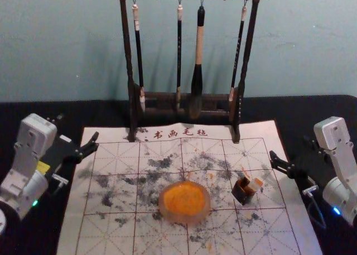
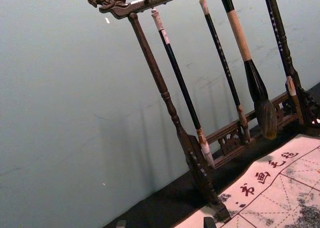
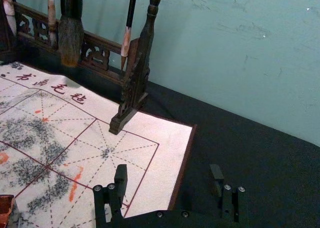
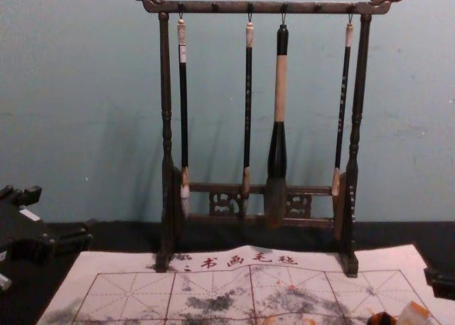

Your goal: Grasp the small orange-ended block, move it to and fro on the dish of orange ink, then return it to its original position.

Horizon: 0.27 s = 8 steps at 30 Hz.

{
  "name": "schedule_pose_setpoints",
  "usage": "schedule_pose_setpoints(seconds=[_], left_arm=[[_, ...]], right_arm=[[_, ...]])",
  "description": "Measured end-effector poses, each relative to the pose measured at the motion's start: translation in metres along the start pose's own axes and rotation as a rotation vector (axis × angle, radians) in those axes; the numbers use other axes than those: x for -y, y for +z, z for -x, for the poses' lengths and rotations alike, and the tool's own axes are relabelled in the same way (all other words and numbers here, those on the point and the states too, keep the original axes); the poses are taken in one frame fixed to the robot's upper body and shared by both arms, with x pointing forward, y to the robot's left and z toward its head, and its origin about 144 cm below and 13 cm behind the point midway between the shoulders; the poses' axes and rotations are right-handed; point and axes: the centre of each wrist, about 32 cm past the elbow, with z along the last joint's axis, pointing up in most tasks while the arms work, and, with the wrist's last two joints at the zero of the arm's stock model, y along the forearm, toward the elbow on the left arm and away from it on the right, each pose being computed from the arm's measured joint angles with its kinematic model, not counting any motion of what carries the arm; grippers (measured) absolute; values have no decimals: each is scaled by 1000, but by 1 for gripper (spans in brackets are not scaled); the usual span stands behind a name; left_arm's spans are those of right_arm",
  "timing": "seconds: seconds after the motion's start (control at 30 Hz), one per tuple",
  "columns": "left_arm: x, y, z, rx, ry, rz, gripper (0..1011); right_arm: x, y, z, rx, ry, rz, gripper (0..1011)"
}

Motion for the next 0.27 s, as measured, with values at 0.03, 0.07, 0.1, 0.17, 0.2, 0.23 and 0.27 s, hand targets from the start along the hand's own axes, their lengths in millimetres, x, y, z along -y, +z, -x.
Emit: schedule_pose_setpoints(seconds=[0.03, 0.07, 0.1, 0.17, 0.2, 0.23, 0.27], left_arm=[[0, 0, 0, 0, 0, 0, 1001], [0, 0, 0, 0, 0, 0, 1001], [0, 0, 0, 0, 0, 0, 1001], [0, 0, 0, 0, 0, 0, 1001], [0, 0, 0, 0, 0, 0, 1001], [0, 0, 0, 0, 0, 0, 1001], [0, 0, 0, 0, 0, 0, 1001]], right_arm=[[0, 0, 0, 0, 0, 0, 1003], [0, 0, 0, 0, 0, 0, 1003], [0, 0, 0, 0, 0, 0, 1003], [0, 0, 0, 0, 0, 0, 1003], [0, 0, 0, 0, 0, 0, 1003], [0, 0, 0, 0, 0, 0, 1003], [0, 0, 0, 0, 0, 0, 1003]])
